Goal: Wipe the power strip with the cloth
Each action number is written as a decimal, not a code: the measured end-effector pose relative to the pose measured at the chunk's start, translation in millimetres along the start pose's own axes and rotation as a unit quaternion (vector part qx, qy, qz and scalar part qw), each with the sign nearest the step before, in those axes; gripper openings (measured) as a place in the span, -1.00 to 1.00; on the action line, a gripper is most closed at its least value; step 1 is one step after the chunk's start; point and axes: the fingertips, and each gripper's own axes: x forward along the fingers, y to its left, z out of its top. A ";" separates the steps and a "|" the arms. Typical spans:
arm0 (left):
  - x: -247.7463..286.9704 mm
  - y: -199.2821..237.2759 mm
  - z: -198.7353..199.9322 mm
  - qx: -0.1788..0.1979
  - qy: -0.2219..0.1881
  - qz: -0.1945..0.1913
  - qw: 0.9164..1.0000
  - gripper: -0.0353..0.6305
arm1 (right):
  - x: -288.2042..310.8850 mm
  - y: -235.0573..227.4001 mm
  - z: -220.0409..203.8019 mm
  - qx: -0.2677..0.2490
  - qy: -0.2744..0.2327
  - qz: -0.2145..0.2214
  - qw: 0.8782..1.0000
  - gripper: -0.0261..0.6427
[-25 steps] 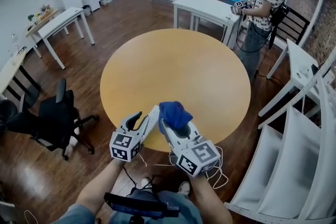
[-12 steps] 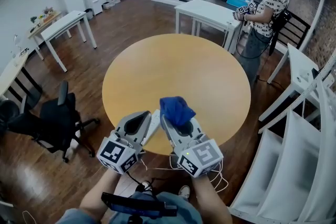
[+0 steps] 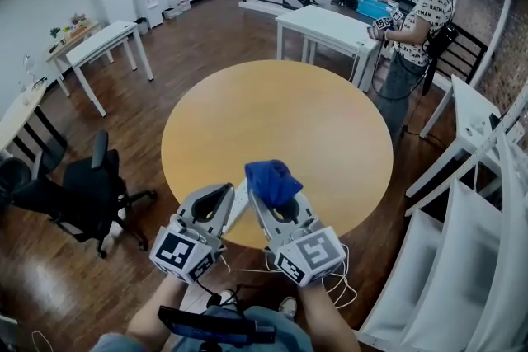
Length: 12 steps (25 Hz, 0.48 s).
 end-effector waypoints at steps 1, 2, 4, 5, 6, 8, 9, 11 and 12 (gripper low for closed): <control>-0.4 0.2 -0.5 0.000 0.001 0.001 1.000 -0.86 | -0.3 0.4 0.0 -0.001 0.000 0.000 1.000 -0.73; -1.0 0.6 -1.2 -0.001 0.002 0.003 1.000 -0.86 | -0.4 0.8 -0.1 -0.002 0.000 0.000 1.000 -0.73; -2.3 1.4 -2.9 -0.003 0.005 0.006 1.000 -0.86 | -0.5 1.6 -0.9 -0.002 0.000 0.001 1.000 -0.73; -3.0 1.9 -3.6 -0.003 0.006 0.008 1.000 -0.86 | -0.6 2.1 -1.5 -0.002 0.000 0.001 1.000 -0.73; -3.7 2.2 -4.1 -0.004 0.007 0.009 1.000 -0.86 | -0.6 2.8 -2.2 -0.002 0.000 0.001 1.000 -0.73; -4.5 2.0 -4.9 -0.004 0.007 0.008 1.000 -0.86 | -1.0 3.8 -3.1 0.000 0.000 0.001 1.000 -0.73; -4.7 2.1 -4.7 -0.003 0.009 0.009 1.000 -0.86 | -1.5 3.9 -3.2 0.001 0.000 0.000 1.000 -0.73; -4.8 2.5 -2.9 -0.002 0.010 0.012 1.000 -0.86 | -2.6 4.2 -2.9 0.002 0.000 0.000 1.000 -0.73; -5.1 2.3 -1.7 -0.002 0.009 0.012 1.000 -0.86 | -3.1 4.6 -2.6 0.002 -0.001 0.000 1.000 -0.73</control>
